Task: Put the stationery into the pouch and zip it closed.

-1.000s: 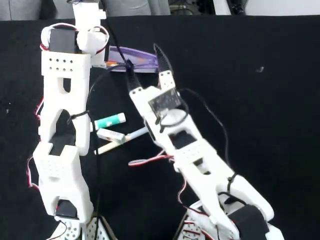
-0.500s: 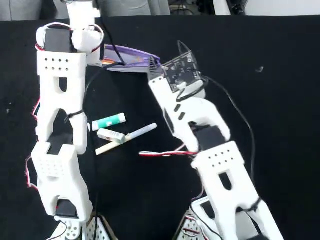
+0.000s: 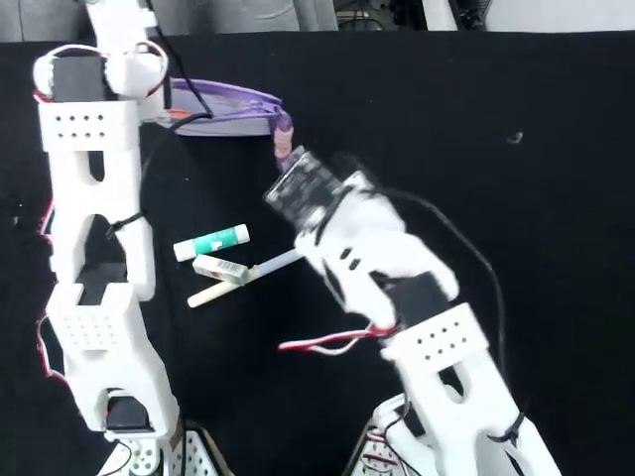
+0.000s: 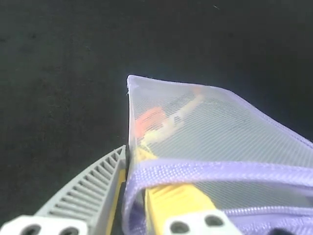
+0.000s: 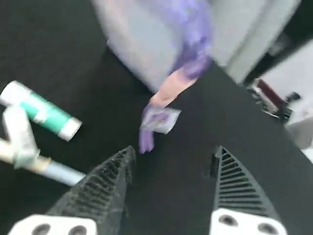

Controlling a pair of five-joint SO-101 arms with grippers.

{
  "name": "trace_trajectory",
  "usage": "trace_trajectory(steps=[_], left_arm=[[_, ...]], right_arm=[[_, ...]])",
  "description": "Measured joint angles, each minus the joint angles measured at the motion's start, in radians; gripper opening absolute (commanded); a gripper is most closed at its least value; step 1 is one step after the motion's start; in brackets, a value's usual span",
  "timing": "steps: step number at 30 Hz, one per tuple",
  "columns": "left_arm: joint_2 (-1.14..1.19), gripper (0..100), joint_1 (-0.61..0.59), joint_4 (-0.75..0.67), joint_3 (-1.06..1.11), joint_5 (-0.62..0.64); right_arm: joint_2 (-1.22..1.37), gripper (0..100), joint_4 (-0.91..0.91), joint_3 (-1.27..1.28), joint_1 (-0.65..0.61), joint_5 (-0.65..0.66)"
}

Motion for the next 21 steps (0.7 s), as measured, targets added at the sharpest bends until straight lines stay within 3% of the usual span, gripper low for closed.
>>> trace_trajectory(steps=[11, 21], left_arm=[[0.002, 3, -0.118, -0.009, -0.052, 0.000], [0.002, 3, -0.181, -0.046, -0.054, 0.000]], right_arm=[[0.034, 24.0, -0.044, 0.152, -0.176, 0.120], [0.462, 24.0, -0.087, 0.040, -0.275, 0.175]])
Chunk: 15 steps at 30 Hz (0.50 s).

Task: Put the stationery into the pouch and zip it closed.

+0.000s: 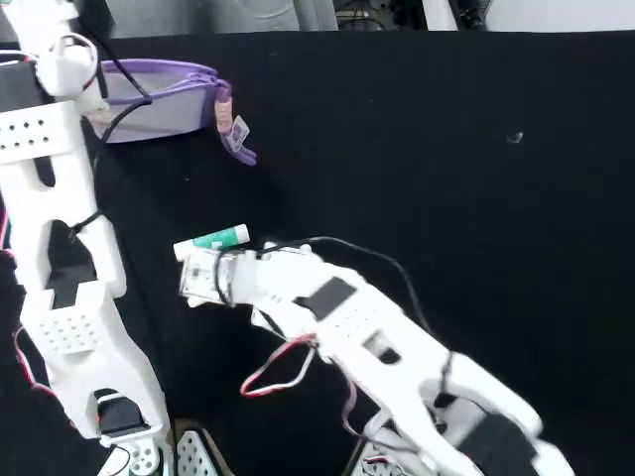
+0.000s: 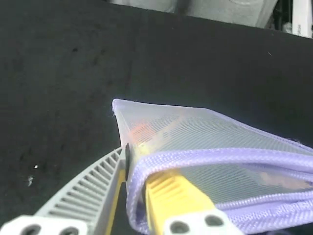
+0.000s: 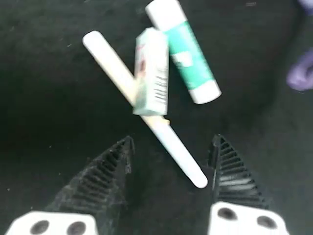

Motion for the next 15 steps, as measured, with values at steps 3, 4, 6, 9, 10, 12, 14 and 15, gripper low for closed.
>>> trace_trajectory(steps=[3, 4, 6, 9, 10, 12, 14, 15], left_arm=[[0.000, 3, -0.021, -0.012, 0.000, 0.000], [0.000, 3, -0.026, -0.012, 0.000, 0.000], [0.000, 3, -0.031, -0.012, 0.000, 0.000], [0.000, 3, -0.031, -0.012, 0.000, 0.000], [0.000, 3, -0.031, -0.015, 0.000, 0.000], [0.000, 3, -0.031, -0.021, 0.000, 0.000], [0.000, 3, -0.031, -0.023, 0.000, 0.000], [0.000, 3, -0.031, -0.023, 0.000, 0.000]], right_arm=[[0.141, 24.0, -0.009, -0.077, -0.002, 0.020], [0.181, 24.0, -0.009, -0.103, -0.003, 0.026], [0.255, 24.0, -0.009, -0.155, -0.003, 0.044], [0.345, 24.0, 0.012, -0.242, -0.003, 0.074], [0.374, 24.0, 0.032, -0.276, -0.003, 0.080], [0.430, 24.0, 0.087, -0.347, -0.003, 0.091], [0.489, 24.0, 0.141, -0.416, -0.003, 0.101], [0.520, 24.0, 0.169, -0.445, -0.003, 0.109]])
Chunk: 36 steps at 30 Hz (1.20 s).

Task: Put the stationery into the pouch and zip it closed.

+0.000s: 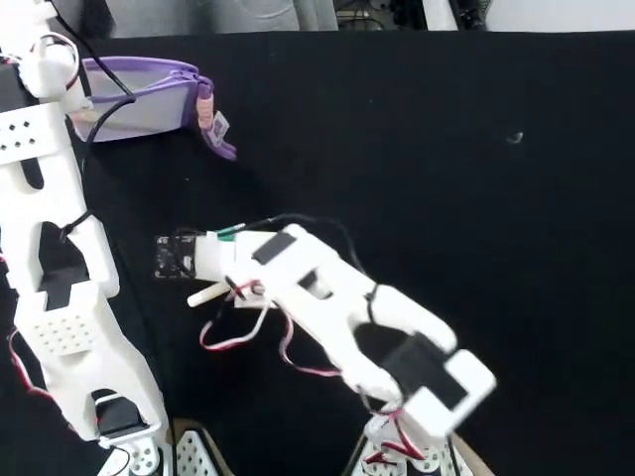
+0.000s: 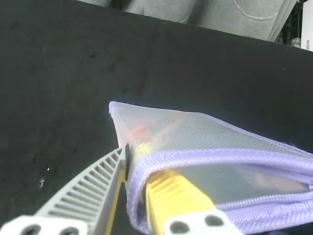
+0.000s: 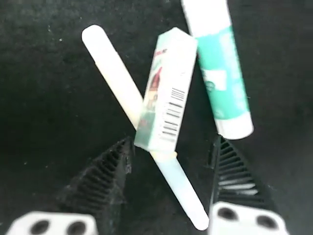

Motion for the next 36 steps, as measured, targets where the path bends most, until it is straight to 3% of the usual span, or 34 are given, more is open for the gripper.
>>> trace_trajectory(steps=[10, 16, 23, 29, 36], left_arm=[[0.000, 3, 0.000, -0.003, 0.000, 0.000], [0.000, 3, 0.000, -0.003, 0.000, 0.000], [0.000, 3, 0.000, -0.003, 0.000, 0.000], [0.000, 3, 0.000, -0.003, 0.000, 0.000], [0.000, 3, 0.002, -0.003, 0.000, 0.000]], right_arm=[[0.213, 22.6, 0.218, -0.252, 0.000, 0.009], [0.221, 0.7, 0.232, -0.272, 0.003, 0.009], [0.221, 1.1, 0.235, -0.281, 0.003, 0.009], [0.204, 1.1, 0.348, -0.292, 0.003, 0.009], [-0.029, 1.1, 0.454, -0.281, 0.029, -0.018]])
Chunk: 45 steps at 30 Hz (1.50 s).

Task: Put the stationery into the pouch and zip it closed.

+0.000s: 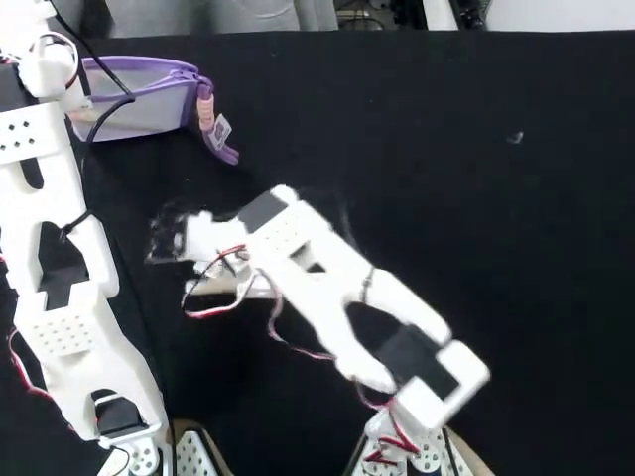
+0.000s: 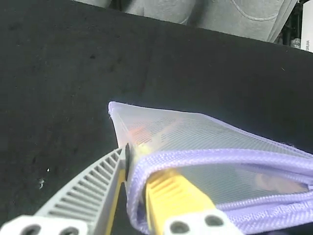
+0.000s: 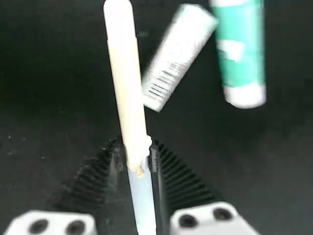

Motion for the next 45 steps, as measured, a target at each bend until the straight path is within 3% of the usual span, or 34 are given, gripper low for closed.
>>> trace_trajectory(steps=[9, 18, 26, 32, 37, 45], left_arm=[[0.000, 3, 0.100, 0.048, 0.000, -0.002], [0.000, 3, 0.161, 0.147, -0.107, -0.002], [0.000, 3, 0.232, 0.167, -0.144, 0.000], [0.000, 3, 0.311, 0.169, -0.123, 0.000], [-0.003, 3, 0.318, 0.169, -0.109, 0.000], [-0.112, 3, 0.390, 0.169, 0.028, 0.000]], right_arm=[[-0.353, 1.1, -0.018, 0.066, 0.189, -0.123], [-0.723, 1.1, -0.232, 0.258, 0.345, -0.307], [-1.086, 1.1, -0.589, 0.529, 0.351, -0.509], [-1.286, 1.1, -0.916, 0.701, 0.347, -0.586], [-1.382, 1.1, -1.092, 0.721, 0.347, -0.661], [-1.395, 1.1, -1.293, 0.775, 0.344, -0.887]])
